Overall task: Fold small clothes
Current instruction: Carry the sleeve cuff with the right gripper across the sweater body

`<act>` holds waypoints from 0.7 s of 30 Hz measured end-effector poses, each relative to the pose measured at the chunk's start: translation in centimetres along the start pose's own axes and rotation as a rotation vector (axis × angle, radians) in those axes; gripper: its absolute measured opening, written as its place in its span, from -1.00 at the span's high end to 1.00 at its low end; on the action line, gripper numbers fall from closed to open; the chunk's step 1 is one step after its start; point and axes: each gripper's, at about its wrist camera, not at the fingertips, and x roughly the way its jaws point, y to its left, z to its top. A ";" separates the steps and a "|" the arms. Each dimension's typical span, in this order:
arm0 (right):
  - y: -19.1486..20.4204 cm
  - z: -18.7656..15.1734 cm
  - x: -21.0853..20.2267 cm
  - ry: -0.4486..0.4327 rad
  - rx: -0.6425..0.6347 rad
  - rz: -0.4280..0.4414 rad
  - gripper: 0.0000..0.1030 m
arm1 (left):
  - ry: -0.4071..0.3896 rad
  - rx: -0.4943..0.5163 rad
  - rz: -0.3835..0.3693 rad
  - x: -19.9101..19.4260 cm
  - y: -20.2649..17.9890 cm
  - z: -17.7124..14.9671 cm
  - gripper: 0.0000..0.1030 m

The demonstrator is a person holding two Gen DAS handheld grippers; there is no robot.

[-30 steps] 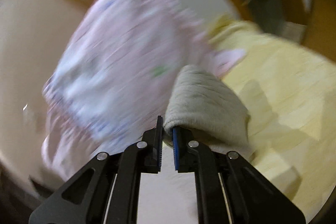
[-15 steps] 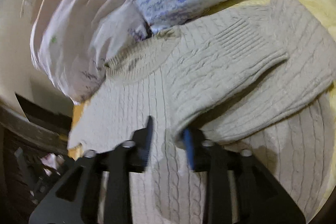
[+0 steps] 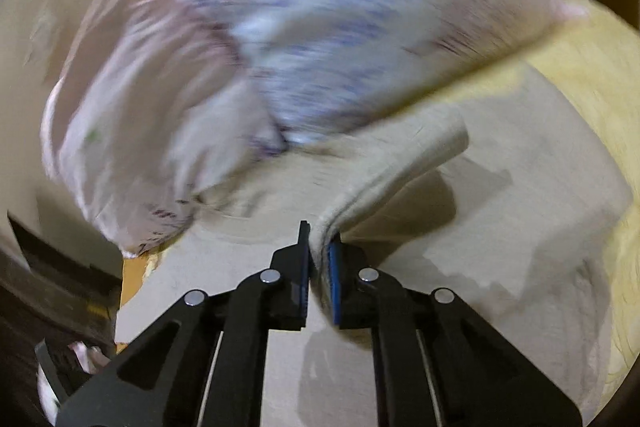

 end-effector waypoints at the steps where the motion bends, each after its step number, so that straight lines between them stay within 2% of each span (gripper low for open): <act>1: 1.2 0.0 0.1 -0.010 -0.028 0.004 0.85 | 0.000 -0.004 -0.007 0.0 0.1 0.1 -0.73; 3: 4.4 -0.4 0.9 -0.017 -0.094 0.033 0.85 | 0.002 -0.018 -0.033 0.1 0.3 0.5 -0.68; 5: 6.6 -1.3 2.3 0.015 -0.139 0.062 0.84 | 0.009 -0.032 -0.057 0.4 0.5 0.7 -0.66; 7: 8.3 -2.8 4.8 0.105 -0.230 0.072 0.66 | 0.023 -0.048 -0.079 0.9 0.8 0.9 -0.64; 8: 9.0 -4.1 6.5 0.195 -0.284 0.056 0.49 | 0.033 -0.056 -0.090 1.3 0.9 1.0 -0.61; 10: 8.9 -5.7 7.6 0.297 -0.296 0.065 0.43 | 0.063 -0.083 -0.116 2.2 1.1 1.2 -0.58; 12: 7.4 -6.3 6.4 0.289 -0.259 0.094 0.10 | 0.079 -0.107 -0.147 2.9 1.3 1.3 -0.53; 13: 6.7 -6.2 5.7 0.276 -0.240 0.098 0.04 | 0.093 -0.118 -0.159 3.6 1.3 1.5 -0.52; 16: 1.8 -5.1 2.8 0.220 -0.073 0.094 0.02 | 0.115 -0.123 -0.160 5.1 1.0 1.8 -0.46; 21: -11.2 -3.8 -2.1 0.082 0.404 0.003 0.03 | 0.133 -0.147 -0.126 7.5 0.8 2.8 -0.37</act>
